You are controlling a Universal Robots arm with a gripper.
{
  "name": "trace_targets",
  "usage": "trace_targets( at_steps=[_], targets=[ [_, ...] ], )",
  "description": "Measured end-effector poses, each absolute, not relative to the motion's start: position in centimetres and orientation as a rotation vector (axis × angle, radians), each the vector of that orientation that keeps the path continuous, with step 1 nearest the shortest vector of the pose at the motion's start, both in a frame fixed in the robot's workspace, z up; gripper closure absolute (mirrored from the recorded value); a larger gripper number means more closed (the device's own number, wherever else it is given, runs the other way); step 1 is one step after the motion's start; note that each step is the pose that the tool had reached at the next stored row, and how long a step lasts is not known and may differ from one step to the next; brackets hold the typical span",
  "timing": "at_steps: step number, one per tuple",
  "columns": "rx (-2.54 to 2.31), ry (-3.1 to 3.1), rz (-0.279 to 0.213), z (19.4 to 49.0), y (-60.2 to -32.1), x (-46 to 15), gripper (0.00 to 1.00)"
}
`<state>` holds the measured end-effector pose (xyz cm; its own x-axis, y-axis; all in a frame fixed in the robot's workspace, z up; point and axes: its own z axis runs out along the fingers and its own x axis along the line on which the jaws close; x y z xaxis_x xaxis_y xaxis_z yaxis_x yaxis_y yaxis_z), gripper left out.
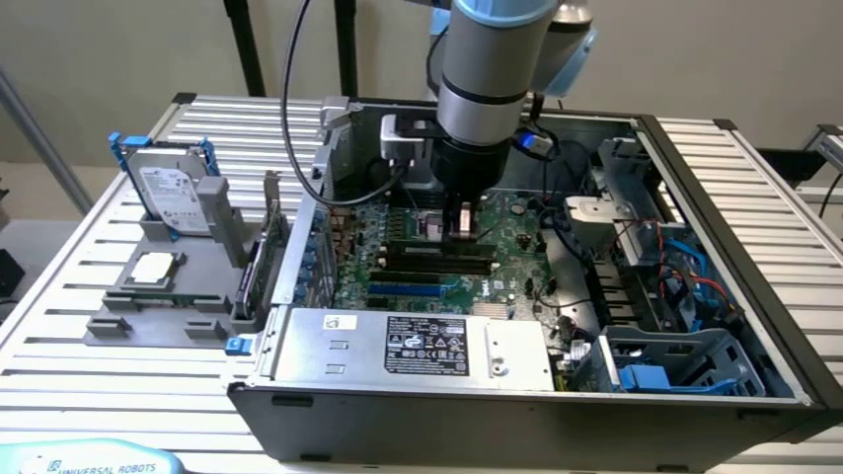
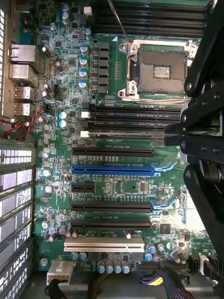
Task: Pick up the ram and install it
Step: 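Insert the ram into the slot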
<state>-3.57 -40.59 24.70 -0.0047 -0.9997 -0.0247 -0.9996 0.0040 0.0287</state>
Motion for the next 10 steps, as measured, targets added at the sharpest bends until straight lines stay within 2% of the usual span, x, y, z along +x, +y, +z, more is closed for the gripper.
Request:
trace_targets(
  at_steps=[3, 10],
  targets=[
    [2.207, -2.217, -0.042, 24.42, -40.48, -3.6, 0.87],
    [2.204, -2.215, -0.036, 24.11, -40.15, -3.64, 0.87]
  ],
)
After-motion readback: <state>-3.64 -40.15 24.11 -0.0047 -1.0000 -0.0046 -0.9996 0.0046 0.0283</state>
